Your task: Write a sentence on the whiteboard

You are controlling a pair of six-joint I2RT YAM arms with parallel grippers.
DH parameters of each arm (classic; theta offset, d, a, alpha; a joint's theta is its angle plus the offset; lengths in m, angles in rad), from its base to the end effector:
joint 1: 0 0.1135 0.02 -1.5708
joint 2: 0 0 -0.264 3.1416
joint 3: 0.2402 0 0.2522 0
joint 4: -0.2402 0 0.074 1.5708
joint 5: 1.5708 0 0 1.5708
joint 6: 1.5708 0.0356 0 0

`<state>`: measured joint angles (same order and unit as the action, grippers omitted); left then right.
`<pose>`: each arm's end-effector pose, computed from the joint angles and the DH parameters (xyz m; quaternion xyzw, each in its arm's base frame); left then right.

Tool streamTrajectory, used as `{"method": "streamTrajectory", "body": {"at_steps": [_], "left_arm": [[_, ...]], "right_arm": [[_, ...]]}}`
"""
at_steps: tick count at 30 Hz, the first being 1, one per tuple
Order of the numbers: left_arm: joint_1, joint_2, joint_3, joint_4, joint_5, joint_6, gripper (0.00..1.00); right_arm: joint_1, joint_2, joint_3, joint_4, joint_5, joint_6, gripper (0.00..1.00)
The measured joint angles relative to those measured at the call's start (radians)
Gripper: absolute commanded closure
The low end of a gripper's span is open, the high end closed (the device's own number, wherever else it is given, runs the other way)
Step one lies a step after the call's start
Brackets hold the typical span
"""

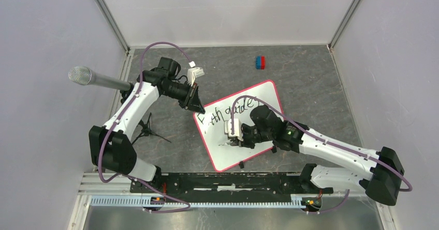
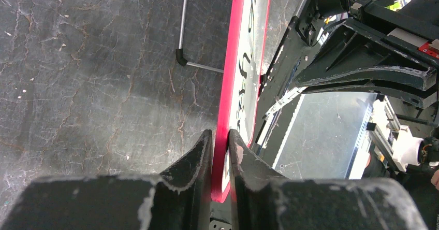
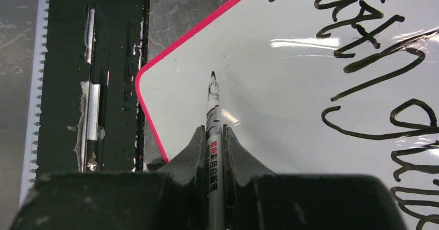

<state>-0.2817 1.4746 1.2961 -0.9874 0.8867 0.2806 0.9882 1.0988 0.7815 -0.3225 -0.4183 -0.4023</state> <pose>0.2655 -0.1056 0.3031 0.3284 0.8262 -0.4203 0.1814 0.1183 0.2058 0.2656 -0.6315 0.6115 0.3044 0.3668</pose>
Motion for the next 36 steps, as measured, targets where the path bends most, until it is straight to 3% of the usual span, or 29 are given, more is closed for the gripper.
{"method": "streamTrajectory", "body": {"at_steps": [6,36], "left_arm": [[0.0,0.0,0.0,0.0,0.002,0.0,0.98],[0.0,0.0,0.0,-0.001,0.002,0.0,0.97]], "right_arm": [[0.0,-0.005,-0.001,0.0,-0.003,-0.006,1.0],[0.027,0.021,-0.011,0.016,0.013,-0.017,1.0]]}}
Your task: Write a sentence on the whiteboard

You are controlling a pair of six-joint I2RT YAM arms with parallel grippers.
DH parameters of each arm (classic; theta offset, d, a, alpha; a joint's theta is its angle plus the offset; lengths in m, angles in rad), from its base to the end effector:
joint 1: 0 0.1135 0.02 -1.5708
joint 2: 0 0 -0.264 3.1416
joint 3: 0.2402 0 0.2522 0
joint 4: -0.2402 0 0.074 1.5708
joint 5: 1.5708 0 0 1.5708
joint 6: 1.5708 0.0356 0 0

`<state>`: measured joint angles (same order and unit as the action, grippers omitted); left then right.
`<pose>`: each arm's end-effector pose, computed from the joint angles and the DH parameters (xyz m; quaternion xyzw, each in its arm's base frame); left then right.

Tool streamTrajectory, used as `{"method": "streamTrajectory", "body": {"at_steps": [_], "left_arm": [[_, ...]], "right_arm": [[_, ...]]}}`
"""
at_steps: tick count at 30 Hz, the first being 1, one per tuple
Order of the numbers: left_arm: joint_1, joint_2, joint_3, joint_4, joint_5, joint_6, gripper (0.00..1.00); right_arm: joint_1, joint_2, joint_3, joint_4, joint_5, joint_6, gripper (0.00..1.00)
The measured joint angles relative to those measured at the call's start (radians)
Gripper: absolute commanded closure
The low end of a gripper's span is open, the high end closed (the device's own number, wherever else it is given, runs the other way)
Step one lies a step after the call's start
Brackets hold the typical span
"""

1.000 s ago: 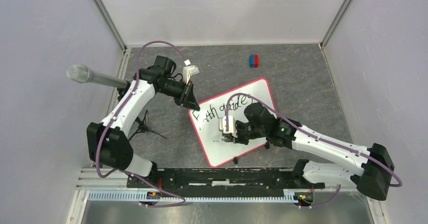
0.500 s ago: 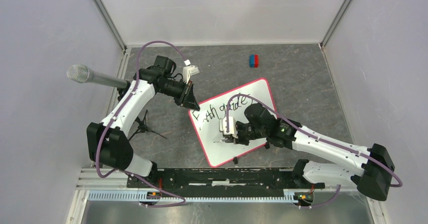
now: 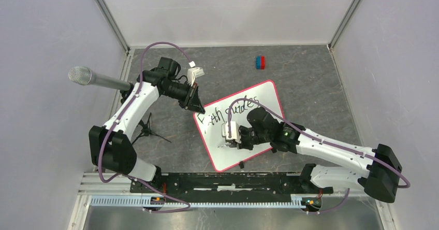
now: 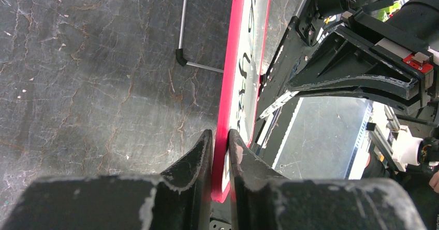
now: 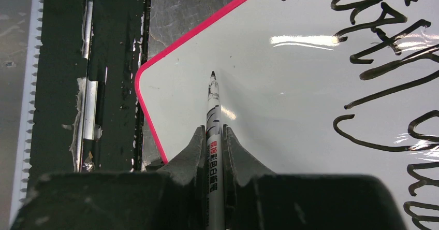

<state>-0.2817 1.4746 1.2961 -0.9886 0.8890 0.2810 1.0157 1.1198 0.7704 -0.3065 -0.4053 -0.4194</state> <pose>0.2654 -0.1056 0.3031 0.3284 0.8258 -0.4213 0.1809 0.1147 0.2115 0.2585 -0.6448 0.6037 0.2997 0.3605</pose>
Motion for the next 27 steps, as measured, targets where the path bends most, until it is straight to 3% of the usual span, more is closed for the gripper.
{"method": "streamTrajectory", "body": {"at_steps": [12,27], "left_arm": [[0.0,0.0,0.0,0.0,0.0,0.0,0.98],[0.0,0.0,0.0,-0.002,0.0,0.0,0.98]], "right_arm": [[0.008,0.016,0.002,0.032,0.104,0.015,1.0],[0.01,-0.006,-0.003,-0.019,0.114,-0.015,1.0]]}}
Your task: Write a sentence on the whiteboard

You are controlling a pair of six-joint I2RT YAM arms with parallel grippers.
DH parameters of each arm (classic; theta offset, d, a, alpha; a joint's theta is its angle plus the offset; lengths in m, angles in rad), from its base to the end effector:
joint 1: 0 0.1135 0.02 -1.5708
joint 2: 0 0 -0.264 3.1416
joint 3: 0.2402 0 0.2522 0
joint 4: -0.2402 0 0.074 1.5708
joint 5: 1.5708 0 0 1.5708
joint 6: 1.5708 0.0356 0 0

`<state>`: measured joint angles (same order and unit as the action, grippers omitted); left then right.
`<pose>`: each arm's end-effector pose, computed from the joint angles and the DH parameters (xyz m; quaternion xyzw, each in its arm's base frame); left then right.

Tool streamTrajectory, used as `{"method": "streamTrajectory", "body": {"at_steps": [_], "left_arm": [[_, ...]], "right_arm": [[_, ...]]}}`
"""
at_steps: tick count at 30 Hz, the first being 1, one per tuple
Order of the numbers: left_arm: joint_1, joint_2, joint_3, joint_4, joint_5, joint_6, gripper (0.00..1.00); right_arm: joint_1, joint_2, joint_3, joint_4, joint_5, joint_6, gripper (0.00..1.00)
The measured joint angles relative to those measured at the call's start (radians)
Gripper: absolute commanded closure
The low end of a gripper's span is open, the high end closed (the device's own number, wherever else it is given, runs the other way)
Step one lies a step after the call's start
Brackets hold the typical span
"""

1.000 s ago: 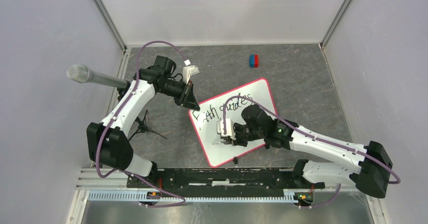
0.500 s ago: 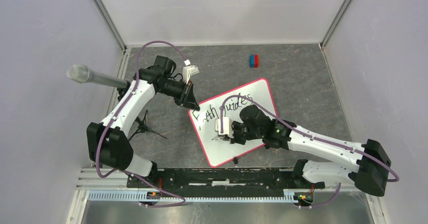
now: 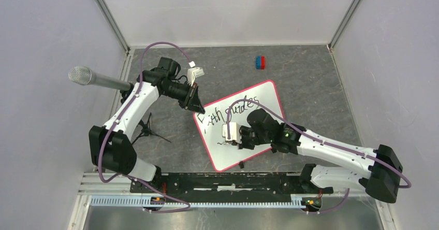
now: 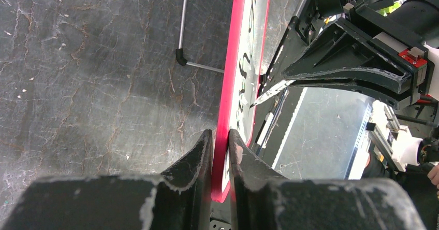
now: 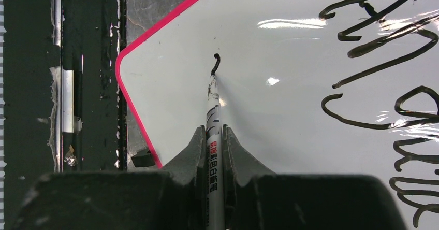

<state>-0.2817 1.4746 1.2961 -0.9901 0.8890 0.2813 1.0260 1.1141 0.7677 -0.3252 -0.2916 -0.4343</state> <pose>0.2652 -0.1055 0.3031 0.3283 0.8259 -0.4214 0.1803 0.1151 0.2097 0.2564 -0.6414 0.6218 0.2505 0.3732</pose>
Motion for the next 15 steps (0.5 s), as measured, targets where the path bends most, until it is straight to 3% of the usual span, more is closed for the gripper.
{"method": "streamTrajectory", "body": {"at_steps": [15], "left_arm": [[0.0,0.0,0.0,-0.002,0.0,0.0,0.98]], "right_arm": [[-0.001,-0.001,0.031,-0.035,0.033,-0.016,1.0]]}}
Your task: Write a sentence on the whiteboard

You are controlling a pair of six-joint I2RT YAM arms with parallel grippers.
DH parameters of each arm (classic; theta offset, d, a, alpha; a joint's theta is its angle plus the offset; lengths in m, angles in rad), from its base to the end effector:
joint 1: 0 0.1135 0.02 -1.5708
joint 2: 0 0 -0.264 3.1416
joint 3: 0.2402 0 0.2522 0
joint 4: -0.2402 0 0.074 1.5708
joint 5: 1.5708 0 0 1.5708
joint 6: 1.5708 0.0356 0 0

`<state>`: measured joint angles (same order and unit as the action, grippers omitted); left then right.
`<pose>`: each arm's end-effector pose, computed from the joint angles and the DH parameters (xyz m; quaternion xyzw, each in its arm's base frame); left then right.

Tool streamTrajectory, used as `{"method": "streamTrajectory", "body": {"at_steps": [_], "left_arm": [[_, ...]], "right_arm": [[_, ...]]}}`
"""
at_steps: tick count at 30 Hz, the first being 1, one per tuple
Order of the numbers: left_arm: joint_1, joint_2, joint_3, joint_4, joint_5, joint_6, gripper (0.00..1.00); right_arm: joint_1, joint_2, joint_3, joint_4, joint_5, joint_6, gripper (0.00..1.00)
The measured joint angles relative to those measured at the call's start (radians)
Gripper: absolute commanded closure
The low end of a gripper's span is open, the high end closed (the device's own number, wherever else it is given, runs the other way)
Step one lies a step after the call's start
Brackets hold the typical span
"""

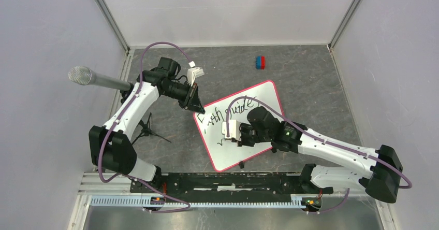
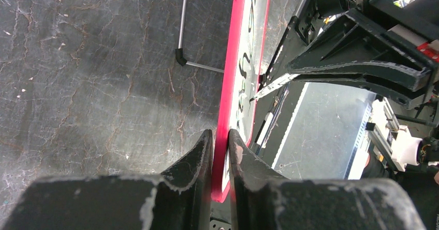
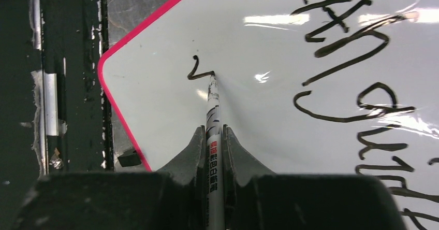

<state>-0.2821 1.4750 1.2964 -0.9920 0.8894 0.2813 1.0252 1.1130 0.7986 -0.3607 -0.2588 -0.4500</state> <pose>0.2651 -0.1056 0.3030 0.3281 0.8261 -0.4217 0.1793 0.1165 0.2094 0.2639 -0.6425 0.6239 0.2333 0.3788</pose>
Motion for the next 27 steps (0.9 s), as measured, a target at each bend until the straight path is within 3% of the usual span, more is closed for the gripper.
{"method": "streamTrajectory", "body": {"at_steps": [12,27], "left_arm": [[-0.001,0.0,0.0,0.0,0.0,0.0,0.98],[-0.001,0.0,0.0,0.0,0.0,0.0,0.98]], "right_arm": [[-0.009,0.0,0.033,0.007,0.05,0.0,1.0],[0.015,0.003,-0.037,-0.043,-0.053,-0.019,1.0]]}}
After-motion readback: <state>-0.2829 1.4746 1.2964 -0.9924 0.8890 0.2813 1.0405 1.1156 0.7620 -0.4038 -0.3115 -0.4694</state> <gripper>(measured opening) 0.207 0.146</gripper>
